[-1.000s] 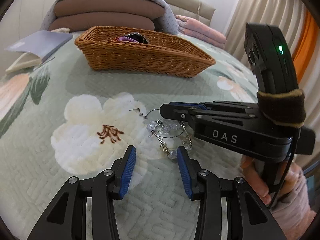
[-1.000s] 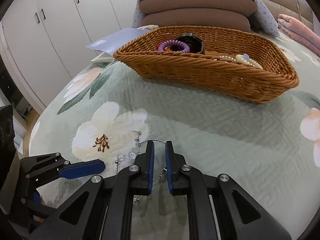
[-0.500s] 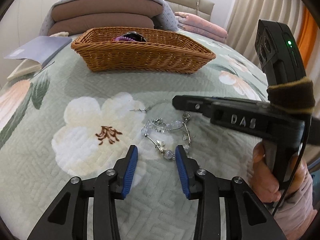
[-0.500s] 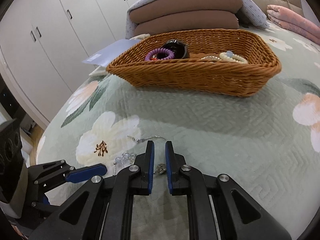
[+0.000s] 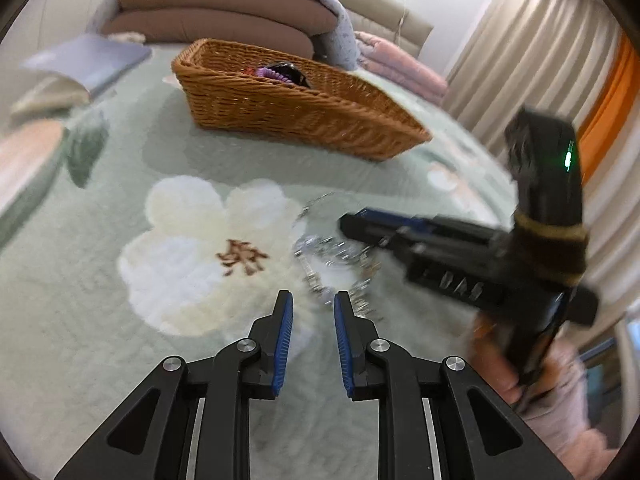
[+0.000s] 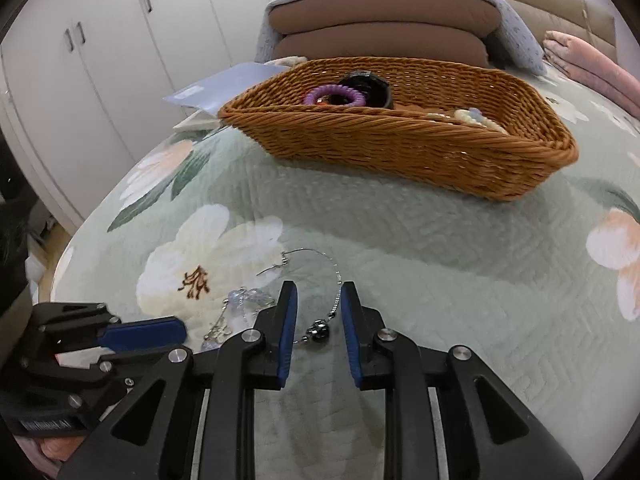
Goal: Organize jewelry
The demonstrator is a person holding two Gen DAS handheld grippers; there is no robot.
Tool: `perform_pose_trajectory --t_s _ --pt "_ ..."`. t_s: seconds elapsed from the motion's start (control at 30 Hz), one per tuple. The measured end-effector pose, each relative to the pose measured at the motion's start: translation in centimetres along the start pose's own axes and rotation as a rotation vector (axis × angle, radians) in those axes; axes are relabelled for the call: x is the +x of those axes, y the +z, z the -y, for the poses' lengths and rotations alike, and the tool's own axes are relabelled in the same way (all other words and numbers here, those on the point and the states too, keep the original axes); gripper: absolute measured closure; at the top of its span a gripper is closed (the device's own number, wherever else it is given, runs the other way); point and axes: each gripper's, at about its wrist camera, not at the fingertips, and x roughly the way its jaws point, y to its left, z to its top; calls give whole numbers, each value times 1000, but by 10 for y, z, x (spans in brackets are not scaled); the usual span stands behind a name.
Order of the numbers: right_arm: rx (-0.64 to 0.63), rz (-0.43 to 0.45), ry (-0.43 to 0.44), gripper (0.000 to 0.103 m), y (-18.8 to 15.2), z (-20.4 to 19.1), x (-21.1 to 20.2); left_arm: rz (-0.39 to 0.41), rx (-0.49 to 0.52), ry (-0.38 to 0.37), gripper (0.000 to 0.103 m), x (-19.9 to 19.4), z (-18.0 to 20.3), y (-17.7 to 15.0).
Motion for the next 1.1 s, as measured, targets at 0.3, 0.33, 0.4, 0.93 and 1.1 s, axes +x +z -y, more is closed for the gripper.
perform_pose_trajectory --t_s 0.3,0.33,0.4,0.93,1.1 --pt "59 52 -10 98 1 12 -10 -41 52 151 81 28 21 14" --pt "77 63 -14 98 1 15 -13 -43 70 171 82 31 24 14" --pt "112 81 -12 98 1 22 -17 -37 115 207 91 33 32 11" --pt "194 161 -110 98 -3 37 -40 -14 83 147 91 19 14 7" --pt "269 164 -150 98 -13 56 -50 -4 63 132 92 16 10 6"
